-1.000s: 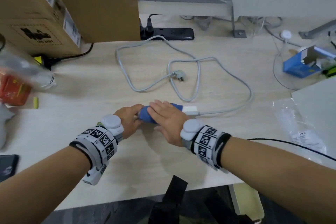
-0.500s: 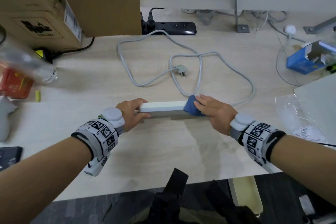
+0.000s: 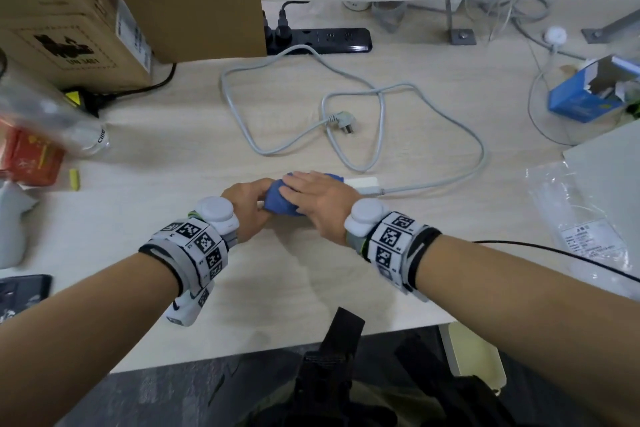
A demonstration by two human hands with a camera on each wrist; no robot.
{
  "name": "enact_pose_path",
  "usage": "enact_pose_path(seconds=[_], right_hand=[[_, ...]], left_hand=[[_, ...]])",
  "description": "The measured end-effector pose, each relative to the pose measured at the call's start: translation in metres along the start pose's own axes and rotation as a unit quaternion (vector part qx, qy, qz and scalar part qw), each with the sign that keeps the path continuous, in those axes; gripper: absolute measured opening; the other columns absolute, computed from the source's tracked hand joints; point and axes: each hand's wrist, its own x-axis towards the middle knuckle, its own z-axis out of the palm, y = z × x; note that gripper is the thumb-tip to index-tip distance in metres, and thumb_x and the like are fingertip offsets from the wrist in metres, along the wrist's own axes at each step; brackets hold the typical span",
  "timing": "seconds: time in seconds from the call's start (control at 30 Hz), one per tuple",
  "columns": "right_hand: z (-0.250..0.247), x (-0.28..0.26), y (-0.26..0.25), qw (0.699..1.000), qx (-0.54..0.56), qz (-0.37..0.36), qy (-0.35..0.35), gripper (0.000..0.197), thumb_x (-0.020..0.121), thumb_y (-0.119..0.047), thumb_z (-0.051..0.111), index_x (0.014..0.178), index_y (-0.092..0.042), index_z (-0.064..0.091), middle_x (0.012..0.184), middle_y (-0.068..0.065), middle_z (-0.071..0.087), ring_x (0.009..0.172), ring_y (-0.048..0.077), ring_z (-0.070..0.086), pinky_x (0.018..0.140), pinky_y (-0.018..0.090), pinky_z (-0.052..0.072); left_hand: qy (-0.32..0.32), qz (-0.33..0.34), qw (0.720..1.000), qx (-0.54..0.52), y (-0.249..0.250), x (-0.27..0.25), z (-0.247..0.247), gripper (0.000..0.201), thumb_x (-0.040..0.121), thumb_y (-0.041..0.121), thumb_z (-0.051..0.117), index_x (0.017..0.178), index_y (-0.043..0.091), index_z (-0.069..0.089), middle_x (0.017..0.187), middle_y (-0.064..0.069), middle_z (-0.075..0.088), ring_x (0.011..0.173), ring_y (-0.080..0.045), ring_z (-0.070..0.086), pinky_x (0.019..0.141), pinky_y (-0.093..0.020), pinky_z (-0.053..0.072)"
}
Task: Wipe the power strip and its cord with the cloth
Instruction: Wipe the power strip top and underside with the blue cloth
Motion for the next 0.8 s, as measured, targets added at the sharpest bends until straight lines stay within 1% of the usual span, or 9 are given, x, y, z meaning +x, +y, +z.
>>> enact_pose_path(seconds=[0.07,0.17,0.23,0.33,0.43,0.53,0.63,0.7,0.8], right_hand=[[-0.005,-0.021,0.016,0.997,-0.009,-0.011,0.071,0.035,0.062,0.000,0.070,0.096,0.007,0.072,0.103,0.025,0.069,0.091,0.040,0.070,0.075,0.049,0.055],[-0.006,-0.068,0.045,0.988,0.008,0.053,0.143,0.025,0.078,-0.007,0.063,0.099,0.004,0.073,0.105,0.023,0.070,0.093,0.035,0.069,0.094,0.033,0.047],[-0.012,-0.088,0.056,0.983,0.026,0.114,0.141,0.027,0.079,-0.010,0.062,0.100,0.002,0.073,0.107,0.021,0.070,0.092,0.034,0.070,0.096,0.024,0.039],[-0.018,-0.093,0.052,0.981,0.041,0.144,0.125,0.030,0.079,-0.017,0.055,0.094,-0.001,0.076,0.102,0.018,0.073,0.086,0.035,0.072,0.086,0.024,0.044],[-0.022,-0.089,0.041,0.979,0.060,0.169,0.100,0.022,0.076,-0.010,0.059,0.090,-0.006,0.076,0.092,0.013,0.074,0.082,0.035,0.070,0.072,0.041,0.058],[-0.024,-0.092,0.037,0.973,0.087,0.207,0.051,0.023,0.078,-0.013,0.052,0.088,-0.008,0.071,0.088,0.008,0.071,0.084,0.034,0.062,0.070,0.045,0.054],[-0.020,-0.098,0.032,0.973,0.102,0.201,0.046,0.019,0.080,-0.016,0.052,0.088,-0.013,0.069,0.086,0.003,0.068,0.082,0.029,0.059,0.071,0.040,0.051],[-0.014,-0.103,0.031,0.972,0.120,0.202,0.019,0.017,0.080,-0.017,0.052,0.086,-0.015,0.068,0.085,0.000,0.066,0.081,0.026,0.057,0.071,0.038,0.050],[-0.007,-0.108,0.028,0.971,0.130,0.199,-0.016,0.019,0.081,-0.019,0.050,0.086,-0.014,0.068,0.087,-0.001,0.066,0.083,0.024,0.056,0.073,0.037,0.049]], left_hand=[[0.000,-0.007,1.000,0.003,0.001,0.000,0.000,0.029,0.079,0.031,0.069,0.108,0.029,0.063,0.092,-0.002,0.072,0.083,-0.024,0.065,0.074,-0.035,0.051],[-0.008,-0.018,1.000,-0.002,0.002,-0.002,0.000,0.031,0.080,0.033,0.071,0.109,0.031,0.062,0.094,0.001,0.070,0.081,-0.019,0.064,0.074,-0.028,0.047],[-0.017,-0.022,1.000,-0.003,0.002,-0.004,0.000,0.031,0.079,0.035,0.071,0.109,0.037,0.061,0.096,0.003,0.070,0.084,-0.019,0.065,0.076,-0.029,0.049],[-0.030,-0.035,0.999,-0.006,0.007,-0.012,0.000,0.034,0.078,0.037,0.072,0.109,0.043,0.061,0.105,0.010,0.068,0.089,-0.018,0.065,0.084,-0.034,0.051],[-0.038,0.003,0.999,0.000,0.010,-0.025,0.002,0.046,0.077,0.049,0.067,0.119,0.032,0.061,0.121,0.009,0.063,0.103,-0.015,0.062,0.092,-0.034,0.050],[-0.049,0.037,0.998,0.017,0.006,-0.030,0.006,0.063,0.070,0.063,0.057,0.122,0.028,0.060,0.130,0.003,0.059,0.116,-0.016,0.056,0.095,-0.038,0.051],[-0.073,0.022,0.995,0.057,0.008,-0.025,0.006,0.075,0.071,0.048,0.072,0.137,0.025,0.044,0.140,-0.002,0.049,0.128,-0.021,0.046,0.105,-0.035,0.040],[-0.094,0.015,0.991,0.096,0.008,-0.024,0.011,0.090,0.071,0.040,0.075,0.145,0.022,0.028,0.141,-0.006,0.044,0.127,-0.025,0.042,0.105,-0.040,0.039],[-0.090,0.016,0.985,0.145,0.007,-0.030,0.024,0.098,0.070,0.038,0.075,0.148,0.018,0.018,0.138,-0.009,0.035,0.122,-0.027,0.037,0.101,-0.044,0.040]])
